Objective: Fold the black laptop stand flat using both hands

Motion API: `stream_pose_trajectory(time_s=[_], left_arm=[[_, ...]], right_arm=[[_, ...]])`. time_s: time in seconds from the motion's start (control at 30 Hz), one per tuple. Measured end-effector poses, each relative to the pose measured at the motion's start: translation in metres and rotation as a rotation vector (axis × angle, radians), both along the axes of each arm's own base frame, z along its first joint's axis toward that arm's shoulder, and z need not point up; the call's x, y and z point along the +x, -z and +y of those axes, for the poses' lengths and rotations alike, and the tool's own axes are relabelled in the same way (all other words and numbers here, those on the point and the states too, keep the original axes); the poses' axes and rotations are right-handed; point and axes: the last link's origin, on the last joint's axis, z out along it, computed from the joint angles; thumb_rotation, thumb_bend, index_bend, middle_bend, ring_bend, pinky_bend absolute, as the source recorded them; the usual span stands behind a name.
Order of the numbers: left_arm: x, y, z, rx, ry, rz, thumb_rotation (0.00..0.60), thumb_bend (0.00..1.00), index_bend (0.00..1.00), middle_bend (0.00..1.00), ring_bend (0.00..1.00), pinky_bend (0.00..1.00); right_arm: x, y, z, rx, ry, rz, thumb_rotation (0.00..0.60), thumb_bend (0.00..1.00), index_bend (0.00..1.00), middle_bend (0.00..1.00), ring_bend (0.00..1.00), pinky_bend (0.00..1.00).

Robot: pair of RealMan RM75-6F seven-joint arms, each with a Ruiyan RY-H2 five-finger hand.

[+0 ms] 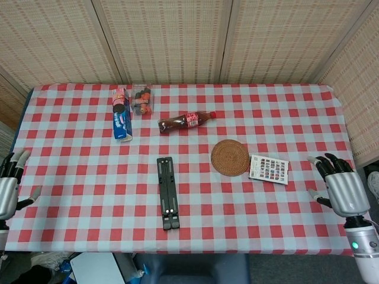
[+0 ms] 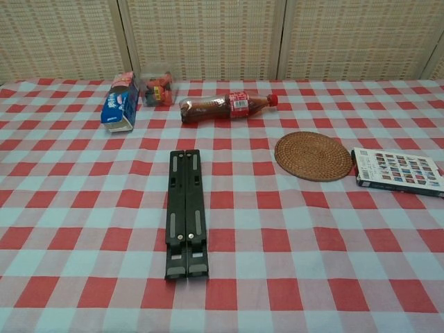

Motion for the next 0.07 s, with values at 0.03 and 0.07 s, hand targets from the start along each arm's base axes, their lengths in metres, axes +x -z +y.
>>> stream_pose_trajectory(time_s=[0.03, 0.07], left_arm=[[-0.0004, -0.0011, -0.0059, 0.003, -0.007, 0.001, 0.6, 0.28, 0.03, 0.0, 0.0, 0.2], [-0.0005, -0.0019, -0.0099, 0.005, -0.011, 0.002, 0.6, 0.28, 0.03, 0.0, 0.0, 0.2]], right_arm=[[-0.0026, -0.0022, 0.0044, -0.008, 0.009, -0.001, 0.6, 0.16, 0.22, 0.25, 0.16, 0.24], [-0.0049, -0.004, 0.0084, -0.016, 0.017, -0.001, 0.6, 0.16, 0.22, 0.25, 0.16, 0.24]])
